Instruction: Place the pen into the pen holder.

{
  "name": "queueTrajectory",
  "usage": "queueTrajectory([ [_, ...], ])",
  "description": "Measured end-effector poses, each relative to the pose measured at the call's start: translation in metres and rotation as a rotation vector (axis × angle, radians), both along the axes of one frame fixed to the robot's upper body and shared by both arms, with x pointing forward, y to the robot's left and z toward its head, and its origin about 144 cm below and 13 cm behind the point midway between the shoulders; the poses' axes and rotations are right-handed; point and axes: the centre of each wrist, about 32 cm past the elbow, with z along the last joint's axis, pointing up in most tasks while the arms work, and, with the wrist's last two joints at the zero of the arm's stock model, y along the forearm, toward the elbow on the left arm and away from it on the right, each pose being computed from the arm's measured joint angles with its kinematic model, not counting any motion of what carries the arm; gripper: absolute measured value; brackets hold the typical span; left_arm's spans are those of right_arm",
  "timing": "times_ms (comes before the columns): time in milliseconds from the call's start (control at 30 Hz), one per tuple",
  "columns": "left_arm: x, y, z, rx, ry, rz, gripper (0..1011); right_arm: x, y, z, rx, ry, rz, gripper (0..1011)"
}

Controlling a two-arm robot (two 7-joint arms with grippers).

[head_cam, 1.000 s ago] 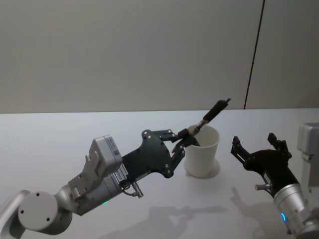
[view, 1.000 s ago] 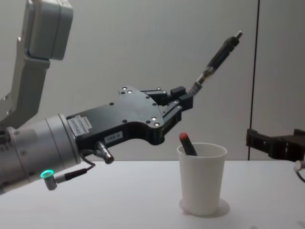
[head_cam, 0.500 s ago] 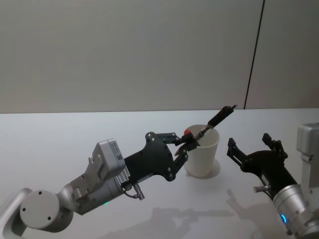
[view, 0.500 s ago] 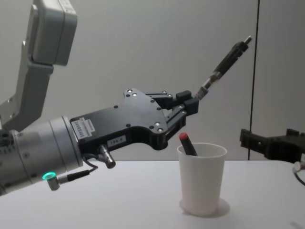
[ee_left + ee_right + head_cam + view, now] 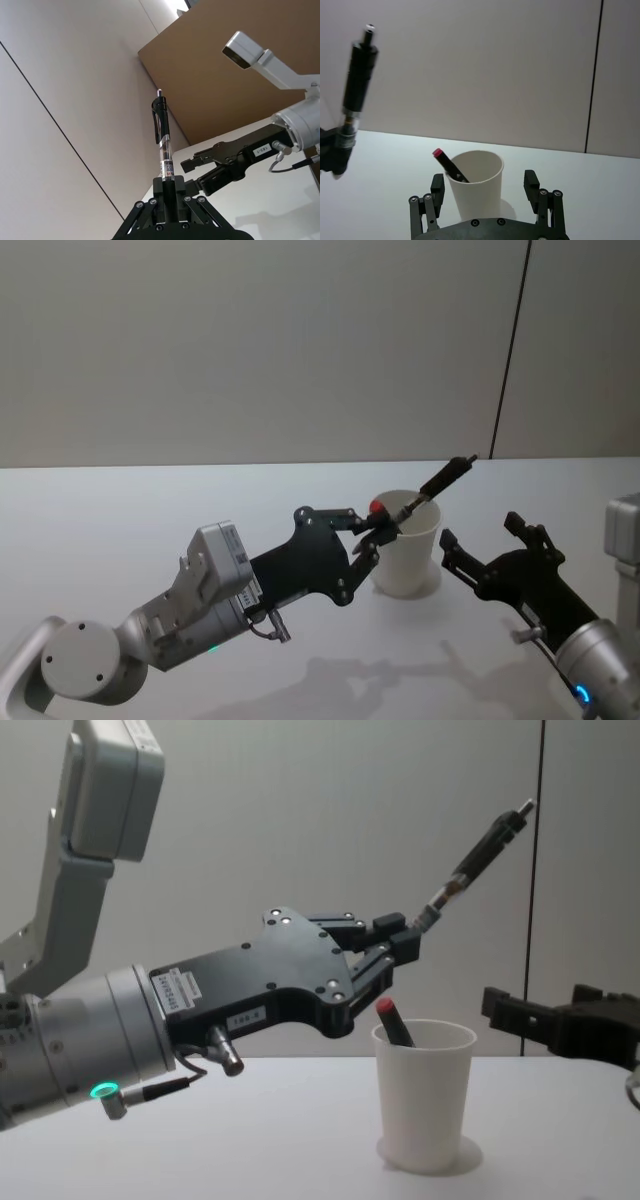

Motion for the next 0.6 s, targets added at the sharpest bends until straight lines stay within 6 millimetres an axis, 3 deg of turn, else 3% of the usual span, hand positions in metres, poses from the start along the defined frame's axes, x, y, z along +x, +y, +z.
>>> queueTrajectory([
  [600,0.0,0.0,0.0,0.003,-0.002,-0.003,137,-0.018,-0.019,0.002,0.006,-0.035,0.105,1002],
])
